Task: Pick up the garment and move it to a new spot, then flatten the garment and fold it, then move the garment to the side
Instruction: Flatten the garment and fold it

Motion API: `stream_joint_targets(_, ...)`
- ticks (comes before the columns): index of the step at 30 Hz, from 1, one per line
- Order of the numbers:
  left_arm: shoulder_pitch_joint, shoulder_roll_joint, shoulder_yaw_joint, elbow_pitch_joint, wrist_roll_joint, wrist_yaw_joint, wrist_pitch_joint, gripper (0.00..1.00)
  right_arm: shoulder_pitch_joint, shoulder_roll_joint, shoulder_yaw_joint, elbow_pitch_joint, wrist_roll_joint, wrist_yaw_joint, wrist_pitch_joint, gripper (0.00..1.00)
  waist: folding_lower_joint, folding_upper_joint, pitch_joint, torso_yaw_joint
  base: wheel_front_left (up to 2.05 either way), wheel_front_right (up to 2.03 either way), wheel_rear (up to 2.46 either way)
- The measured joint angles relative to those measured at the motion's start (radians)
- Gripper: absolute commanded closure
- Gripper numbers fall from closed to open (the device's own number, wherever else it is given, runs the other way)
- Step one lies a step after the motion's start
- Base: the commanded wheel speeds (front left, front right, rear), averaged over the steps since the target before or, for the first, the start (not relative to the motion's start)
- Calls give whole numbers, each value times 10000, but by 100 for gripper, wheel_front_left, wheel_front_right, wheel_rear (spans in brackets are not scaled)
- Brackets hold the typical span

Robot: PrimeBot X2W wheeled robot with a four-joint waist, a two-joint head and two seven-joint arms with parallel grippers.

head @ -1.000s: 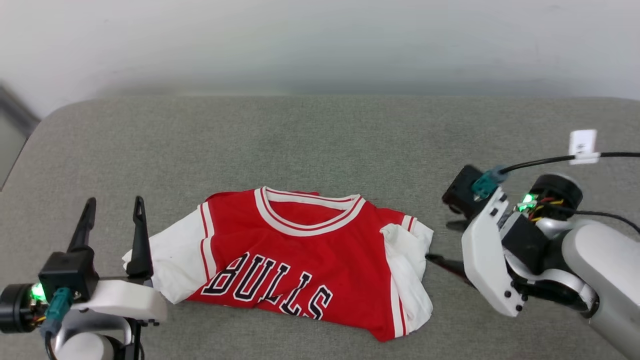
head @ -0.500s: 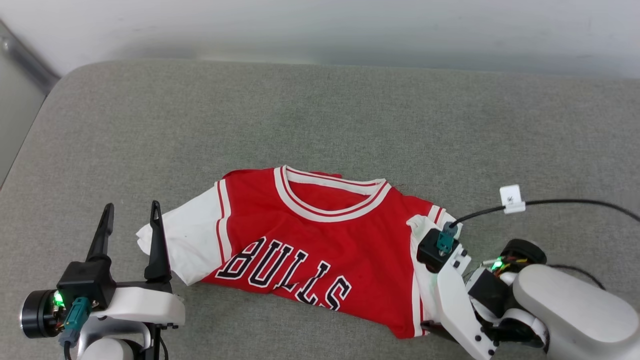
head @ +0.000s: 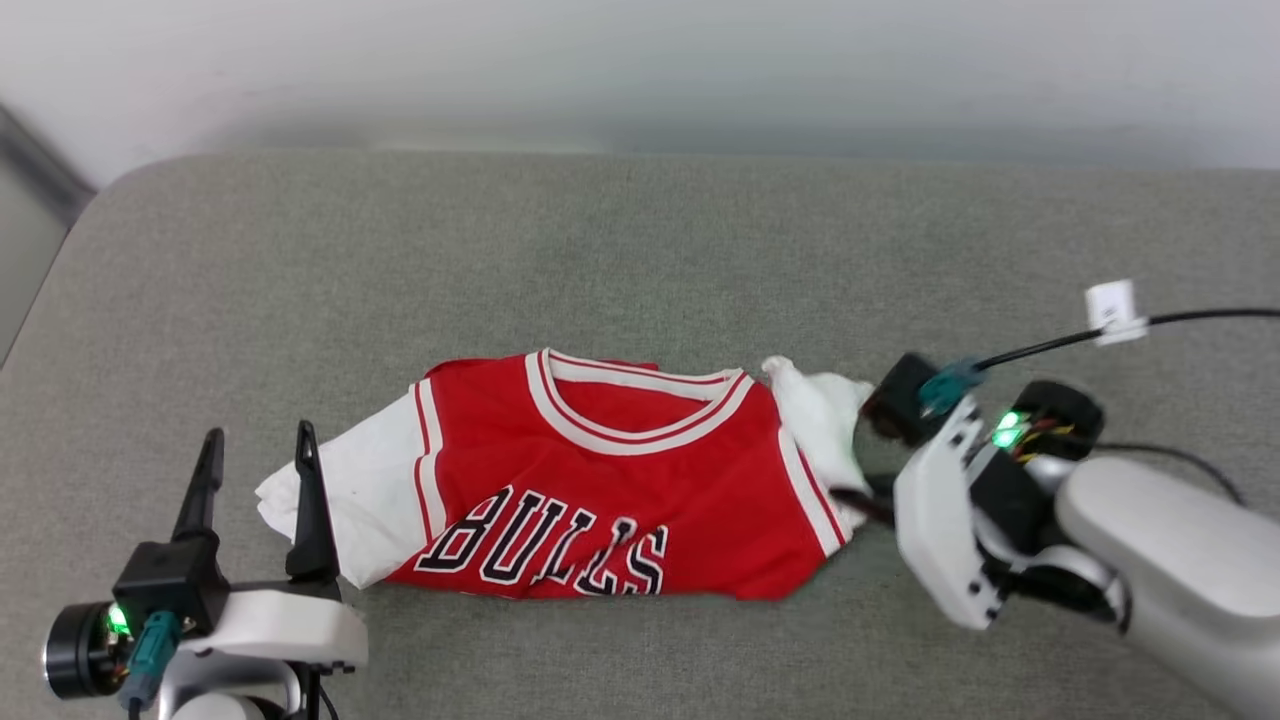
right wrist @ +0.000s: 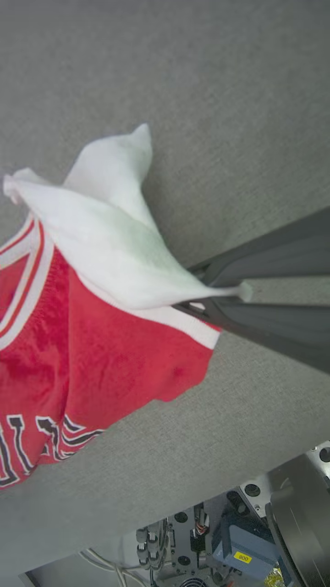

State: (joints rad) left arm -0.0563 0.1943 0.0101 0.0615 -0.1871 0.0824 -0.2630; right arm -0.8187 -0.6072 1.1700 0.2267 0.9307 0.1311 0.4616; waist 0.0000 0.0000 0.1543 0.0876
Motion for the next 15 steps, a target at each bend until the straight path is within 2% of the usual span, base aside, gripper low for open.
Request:
stream_joint_targets(7,391,-391,370,73,278,-307,0,0,75,-1304,-936,-640,259,0,-1137,100,0,0,-510,-126,0,0,0)
stream_joint_targets(15,730,-784,548,142,522,-673,0,0,2833,-2313,-2148,-433,1026,-2,-1964,100,0,0,-719,-176,0,0,0)
